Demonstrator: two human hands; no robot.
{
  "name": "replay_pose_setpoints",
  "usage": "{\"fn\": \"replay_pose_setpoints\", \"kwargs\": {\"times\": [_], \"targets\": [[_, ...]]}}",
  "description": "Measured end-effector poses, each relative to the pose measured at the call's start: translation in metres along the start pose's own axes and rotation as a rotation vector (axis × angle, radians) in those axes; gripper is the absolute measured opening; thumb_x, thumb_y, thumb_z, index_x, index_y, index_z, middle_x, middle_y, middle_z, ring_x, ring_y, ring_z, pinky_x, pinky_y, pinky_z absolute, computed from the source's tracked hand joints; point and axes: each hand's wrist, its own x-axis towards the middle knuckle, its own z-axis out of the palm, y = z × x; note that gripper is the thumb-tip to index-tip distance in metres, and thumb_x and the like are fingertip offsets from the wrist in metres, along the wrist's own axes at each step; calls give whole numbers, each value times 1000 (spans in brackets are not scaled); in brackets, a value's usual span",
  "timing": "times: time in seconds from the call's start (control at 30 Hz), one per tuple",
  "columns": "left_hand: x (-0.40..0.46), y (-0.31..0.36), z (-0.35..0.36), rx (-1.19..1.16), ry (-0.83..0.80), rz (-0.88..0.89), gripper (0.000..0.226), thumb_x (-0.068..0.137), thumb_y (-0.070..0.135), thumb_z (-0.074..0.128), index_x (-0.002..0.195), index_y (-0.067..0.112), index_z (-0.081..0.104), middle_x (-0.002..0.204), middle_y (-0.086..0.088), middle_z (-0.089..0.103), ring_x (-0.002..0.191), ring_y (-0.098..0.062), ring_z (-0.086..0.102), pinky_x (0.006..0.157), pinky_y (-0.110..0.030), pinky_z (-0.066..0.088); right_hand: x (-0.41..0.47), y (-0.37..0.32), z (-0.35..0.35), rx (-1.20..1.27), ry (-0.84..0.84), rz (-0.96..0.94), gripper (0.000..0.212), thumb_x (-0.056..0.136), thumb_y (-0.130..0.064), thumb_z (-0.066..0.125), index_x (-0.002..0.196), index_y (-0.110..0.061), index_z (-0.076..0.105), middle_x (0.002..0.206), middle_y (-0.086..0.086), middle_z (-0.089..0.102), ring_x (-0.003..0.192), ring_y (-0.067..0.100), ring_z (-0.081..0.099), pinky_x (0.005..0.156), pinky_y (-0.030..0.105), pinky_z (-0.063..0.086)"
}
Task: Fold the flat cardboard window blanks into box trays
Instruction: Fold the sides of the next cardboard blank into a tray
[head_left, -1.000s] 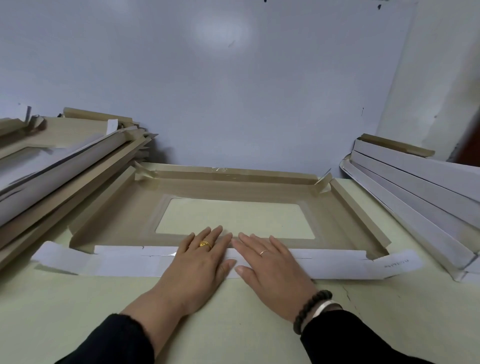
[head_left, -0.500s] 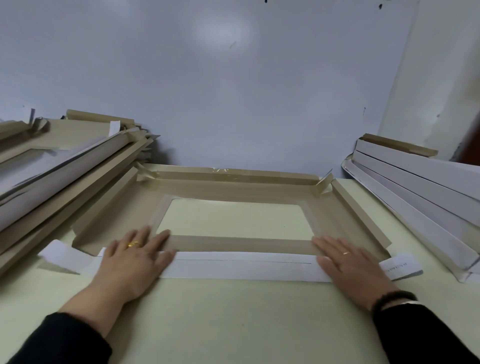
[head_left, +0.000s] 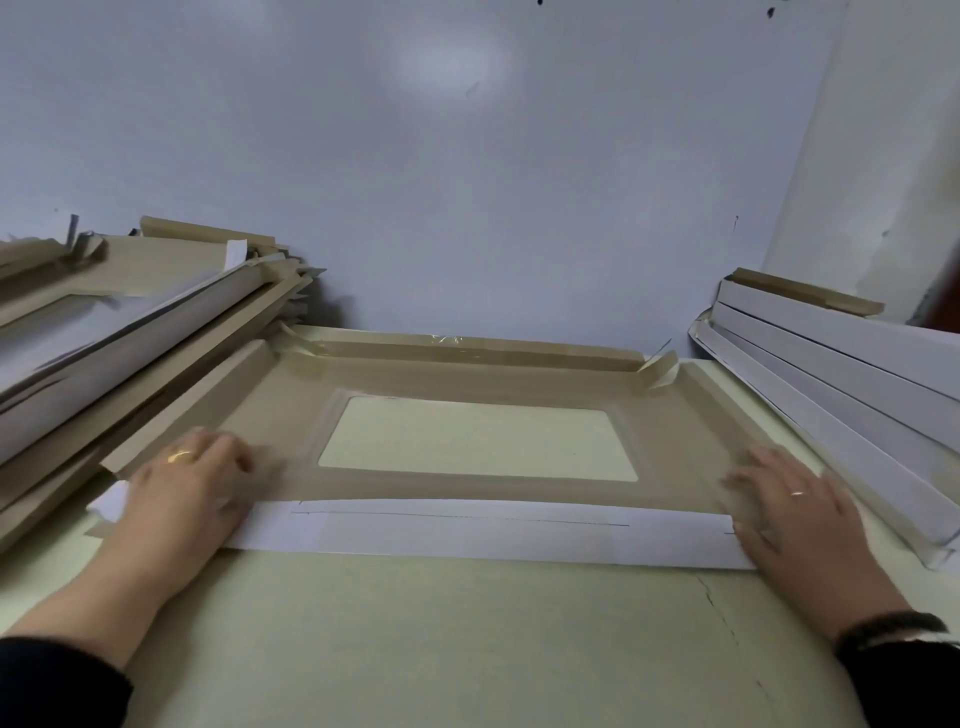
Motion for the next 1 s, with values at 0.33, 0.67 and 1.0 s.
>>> {"fn": "replay_pose_setpoints", "kwargs": {"times": [0.33, 0.67, 1.0], "targets": [[-8, 6, -9, -542, -413, 113, 37, 54, 34, 79, 88, 44, 69, 117, 17, 56, 103, 15, 51, 85, 3, 32, -4, -15, -8, 271, 58, -249, 24, 74, 5, 60, 94, -6, 66, 106, 10, 64, 97, 35, 61, 82, 46, 46], [-9, 12, -7, -417, -354, 110, 39, 52, 47, 73, 91, 41, 70, 117, 21, 51, 108, 4, 48, 86, -15, 33, -8, -58, 2, 465, -180, -392, 35, 76, -32, 72, 108, -34, 58, 113, -32, 41, 110, -17, 34, 87, -2, 23], [-10, 20, -11, -332, -213, 166, 27, 71, 48, 52, 62, 32, 71, 76, 3, 55, 71, -7, 54, 62, -15, 39, -9, -44, -8, 425, -72, -233, 15, 85, -26, 63, 70, -23, 61, 77, -10, 57, 81, 10, 54, 74, 30, 44]]}}
